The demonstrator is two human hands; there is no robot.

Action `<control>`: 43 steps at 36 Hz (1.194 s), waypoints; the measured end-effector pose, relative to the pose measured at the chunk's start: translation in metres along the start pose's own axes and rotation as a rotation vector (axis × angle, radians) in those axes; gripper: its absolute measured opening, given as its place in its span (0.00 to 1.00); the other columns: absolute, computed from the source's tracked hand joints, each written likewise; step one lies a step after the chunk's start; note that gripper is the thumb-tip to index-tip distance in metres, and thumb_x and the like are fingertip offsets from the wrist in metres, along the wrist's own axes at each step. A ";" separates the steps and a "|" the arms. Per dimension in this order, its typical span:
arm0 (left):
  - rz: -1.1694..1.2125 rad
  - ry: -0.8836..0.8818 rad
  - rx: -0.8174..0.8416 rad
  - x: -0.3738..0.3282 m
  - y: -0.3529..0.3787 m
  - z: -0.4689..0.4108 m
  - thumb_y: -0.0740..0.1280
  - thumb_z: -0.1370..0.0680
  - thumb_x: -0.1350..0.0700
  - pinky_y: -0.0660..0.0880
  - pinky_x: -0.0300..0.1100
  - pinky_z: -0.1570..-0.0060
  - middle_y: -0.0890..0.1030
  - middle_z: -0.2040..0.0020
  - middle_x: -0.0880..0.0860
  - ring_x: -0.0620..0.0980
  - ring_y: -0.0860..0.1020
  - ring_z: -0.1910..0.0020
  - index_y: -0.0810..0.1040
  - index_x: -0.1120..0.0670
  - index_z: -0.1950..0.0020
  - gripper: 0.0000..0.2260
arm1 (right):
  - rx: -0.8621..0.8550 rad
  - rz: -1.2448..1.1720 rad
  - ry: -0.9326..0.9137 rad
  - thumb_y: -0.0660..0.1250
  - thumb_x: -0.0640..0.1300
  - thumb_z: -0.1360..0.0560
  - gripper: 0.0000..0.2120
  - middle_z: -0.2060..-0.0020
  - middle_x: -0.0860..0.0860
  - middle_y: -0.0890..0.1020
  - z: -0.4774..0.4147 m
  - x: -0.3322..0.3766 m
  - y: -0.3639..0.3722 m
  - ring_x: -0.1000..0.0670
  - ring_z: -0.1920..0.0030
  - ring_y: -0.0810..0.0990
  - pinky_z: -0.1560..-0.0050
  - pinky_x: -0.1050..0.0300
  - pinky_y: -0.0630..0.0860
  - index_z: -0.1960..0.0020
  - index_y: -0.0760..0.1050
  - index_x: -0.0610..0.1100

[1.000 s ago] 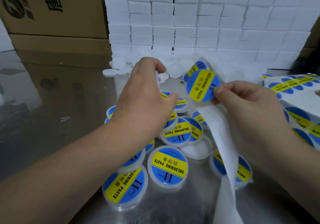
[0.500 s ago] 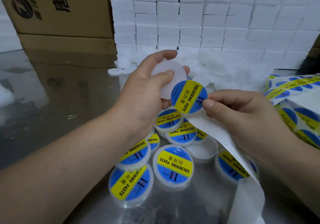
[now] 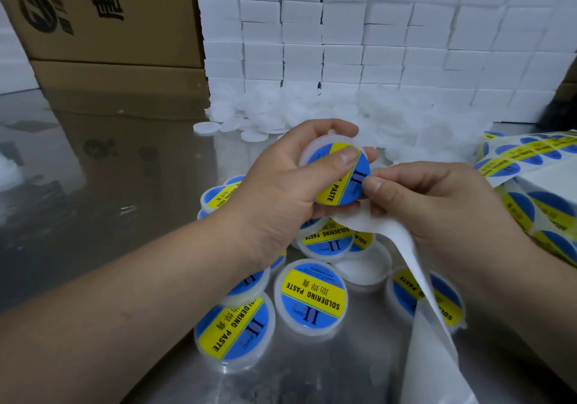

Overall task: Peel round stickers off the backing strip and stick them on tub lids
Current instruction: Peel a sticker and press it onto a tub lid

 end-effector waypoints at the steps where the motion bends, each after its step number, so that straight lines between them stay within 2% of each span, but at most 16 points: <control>1: -0.009 0.007 -0.002 0.000 0.000 0.000 0.68 0.30 0.58 0.79 0.42 0.63 0.84 0.54 0.51 0.49 0.82 0.60 0.78 0.48 0.54 0.07 | -0.001 0.008 0.000 0.70 0.49 0.35 0.04 0.72 0.48 0.82 0.000 0.000 0.000 0.53 0.69 0.77 0.64 0.55 0.74 0.64 0.83 0.51; 4: -0.034 0.025 -0.002 -0.002 0.001 0.001 0.68 0.28 0.59 0.78 0.40 0.63 0.84 0.55 0.49 0.48 0.82 0.59 0.77 0.48 0.53 0.07 | -0.012 0.027 -0.002 0.69 0.45 0.31 0.06 0.72 0.49 0.82 -0.001 0.000 -0.001 0.53 0.69 0.77 0.63 0.54 0.74 0.64 0.83 0.51; 8: -0.050 0.029 -0.002 -0.003 0.002 0.001 0.64 0.25 0.63 0.79 0.41 0.61 0.84 0.54 0.49 0.48 0.82 0.57 0.76 0.49 0.52 0.09 | -0.023 0.048 -0.011 0.69 0.45 0.30 0.08 0.74 0.52 0.81 0.000 0.002 -0.001 0.56 0.71 0.76 0.67 0.59 0.73 0.67 0.82 0.54; 19: -0.116 0.060 0.004 -0.006 0.006 0.003 0.62 0.23 0.66 0.80 0.40 0.61 0.84 0.56 0.46 0.46 0.82 0.58 0.75 0.50 0.51 0.11 | -0.056 0.079 0.011 0.68 0.45 0.30 0.11 0.77 0.54 0.79 0.000 0.002 -0.004 0.59 0.75 0.72 0.73 0.65 0.69 0.70 0.81 0.54; 23: -0.174 0.080 -0.003 -0.007 0.005 0.004 0.62 0.23 0.66 0.80 0.41 0.57 0.83 0.55 0.45 0.46 0.82 0.55 0.75 0.48 0.51 0.12 | -0.046 0.085 0.017 0.68 0.47 0.31 0.07 0.75 0.52 0.81 0.000 0.001 -0.003 0.57 0.74 0.74 0.72 0.63 0.71 0.67 0.82 0.52; 28: -0.196 0.081 -0.008 -0.008 0.006 0.005 0.62 0.23 0.66 0.80 0.42 0.56 0.84 0.55 0.45 0.45 0.82 0.55 0.75 0.48 0.51 0.12 | -0.080 0.122 0.000 0.68 0.47 0.30 0.11 0.75 0.54 0.81 -0.001 0.002 -0.006 0.59 0.74 0.74 0.71 0.64 0.71 0.69 0.81 0.57; 31: -0.209 0.082 -0.014 -0.009 0.007 0.005 0.61 0.23 0.66 0.80 0.44 0.55 0.83 0.56 0.45 0.46 0.82 0.55 0.75 0.48 0.51 0.12 | -0.080 0.125 -0.003 0.68 0.47 0.30 0.10 0.74 0.52 0.81 0.000 0.003 -0.006 0.58 0.74 0.74 0.71 0.62 0.71 0.69 0.81 0.56; 38: -0.290 0.102 -0.023 -0.011 0.008 0.007 0.62 0.23 0.66 0.80 0.43 0.53 0.83 0.55 0.43 0.44 0.82 0.54 0.75 0.46 0.53 0.14 | -0.075 0.159 -0.003 0.68 0.47 0.30 0.11 0.76 0.55 0.79 0.000 0.002 -0.006 0.61 0.76 0.72 0.74 0.67 0.69 0.70 0.81 0.56; 43: -0.363 0.124 -0.040 -0.011 0.008 0.009 0.62 0.23 0.66 0.80 0.41 0.54 0.83 0.52 0.44 0.43 0.81 0.53 0.75 0.44 0.54 0.15 | -0.089 0.183 0.009 0.68 0.49 0.32 0.06 0.73 0.52 0.81 0.000 0.000 -0.007 0.58 0.73 0.73 0.69 0.60 0.71 0.67 0.81 0.55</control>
Point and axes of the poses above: each hand's wrist, its own z-axis away from the middle knuckle, its own y-axis out of the palm, x = y × z, the point moved 9 cm from there along -z, towards the middle knuckle
